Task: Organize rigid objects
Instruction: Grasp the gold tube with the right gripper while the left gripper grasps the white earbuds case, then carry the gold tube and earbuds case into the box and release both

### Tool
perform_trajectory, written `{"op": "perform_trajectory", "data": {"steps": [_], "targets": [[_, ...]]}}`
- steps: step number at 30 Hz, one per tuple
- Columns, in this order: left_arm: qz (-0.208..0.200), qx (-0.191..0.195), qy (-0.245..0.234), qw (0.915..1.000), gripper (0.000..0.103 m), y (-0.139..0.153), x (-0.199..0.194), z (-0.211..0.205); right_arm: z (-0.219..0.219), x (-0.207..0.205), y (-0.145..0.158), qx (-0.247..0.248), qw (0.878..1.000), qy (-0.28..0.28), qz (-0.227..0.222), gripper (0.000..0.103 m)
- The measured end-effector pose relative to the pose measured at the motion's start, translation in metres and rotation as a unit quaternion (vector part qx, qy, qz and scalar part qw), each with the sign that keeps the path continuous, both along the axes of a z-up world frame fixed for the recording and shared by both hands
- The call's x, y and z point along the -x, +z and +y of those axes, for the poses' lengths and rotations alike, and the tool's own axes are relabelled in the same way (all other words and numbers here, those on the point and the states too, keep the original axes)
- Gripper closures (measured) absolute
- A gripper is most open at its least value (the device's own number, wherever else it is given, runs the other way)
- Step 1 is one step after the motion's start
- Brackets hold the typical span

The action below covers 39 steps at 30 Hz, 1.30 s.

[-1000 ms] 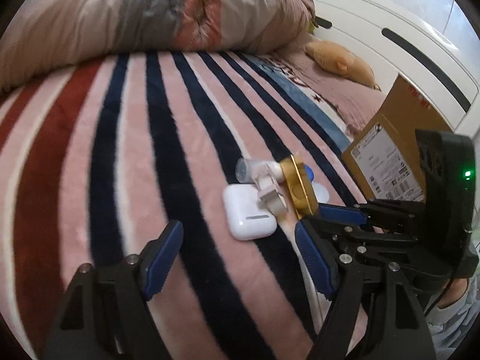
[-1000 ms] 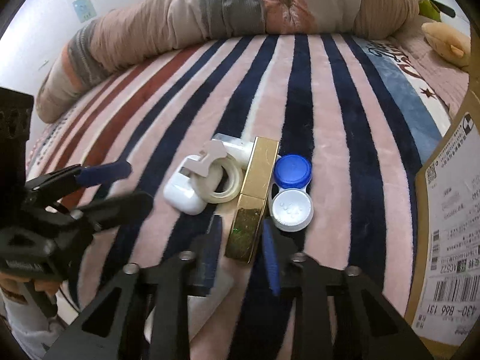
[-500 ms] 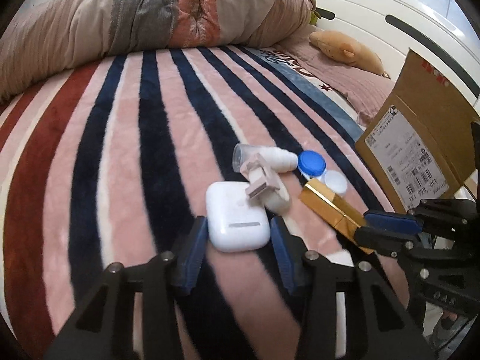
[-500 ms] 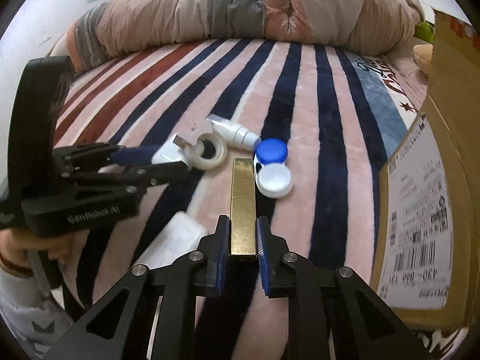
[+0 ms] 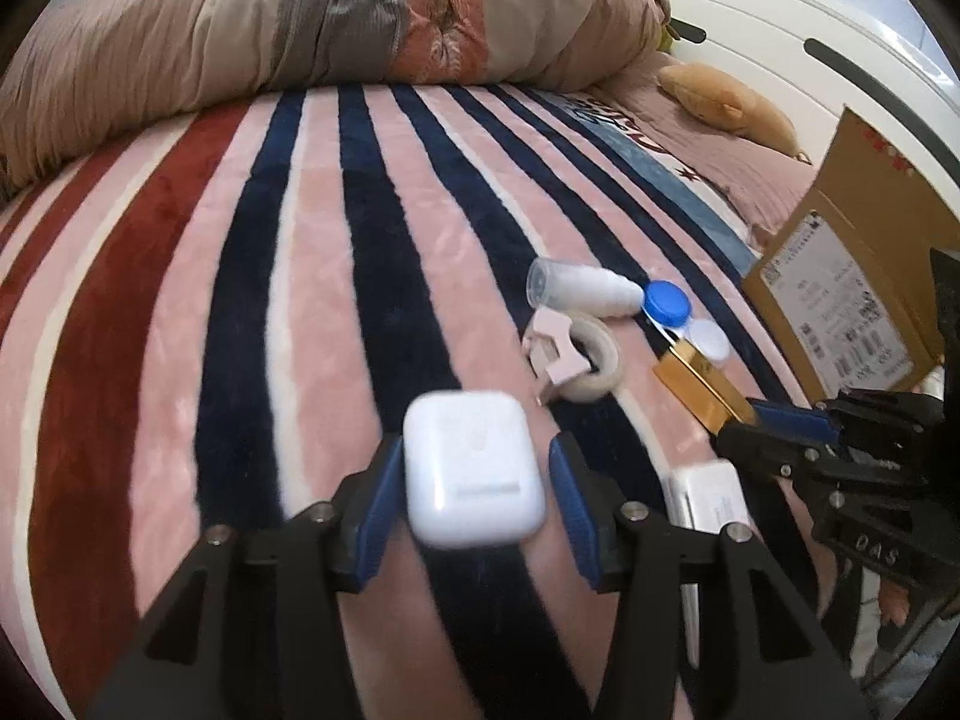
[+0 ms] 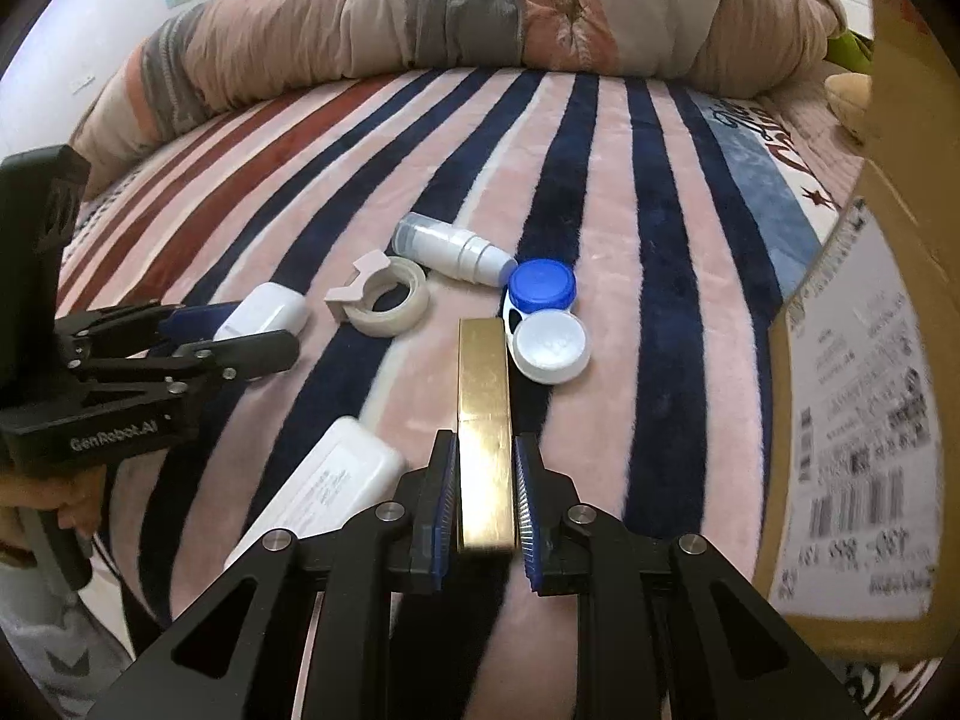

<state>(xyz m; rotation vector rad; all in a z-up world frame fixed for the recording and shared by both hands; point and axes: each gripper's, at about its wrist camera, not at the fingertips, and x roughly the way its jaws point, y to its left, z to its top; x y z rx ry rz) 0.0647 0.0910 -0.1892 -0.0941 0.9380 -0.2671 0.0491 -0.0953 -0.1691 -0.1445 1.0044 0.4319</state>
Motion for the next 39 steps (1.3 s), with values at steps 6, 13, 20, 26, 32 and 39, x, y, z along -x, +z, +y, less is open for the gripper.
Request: {"op": "perform_trajectory", "data": {"steps": [6,13,20,26,32,39], "targets": [[-0.004,-0.018,0.01,0.9998,0.062,0.001,0.001,-0.001,0.01,-0.001,-0.001,0.021,1.0,0.012,-0.018,0.089],[-0.037,-0.011,0.019,0.9991,0.063,0.042,0.026,0.011,0.017,0.019,0.04,-0.019,0.997,0.05,-0.055,0.089],[-0.114,-0.01,0.001,0.9934,0.063,0.125,0.057,-0.005,0.007,0.056,0.11,-0.058,0.985,0.092,-0.132,0.089],[-0.165,0.0,-0.057,0.9846,0.063,0.186,0.06,-0.056,-0.043,0.07,0.16,-0.065,0.975,0.073,-0.199,0.089],[-0.158,0.01,-0.151,0.9758,0.063,0.214,0.04,-0.141,-0.127,0.057,0.172,-0.03,0.976,0.002,-0.215,0.089],[-0.093,-0.011,-0.228,0.9692,0.063,0.206,-0.005,-0.232,-0.192,0.015,0.144,0.011,0.985,-0.049,-0.165,0.089]]}}
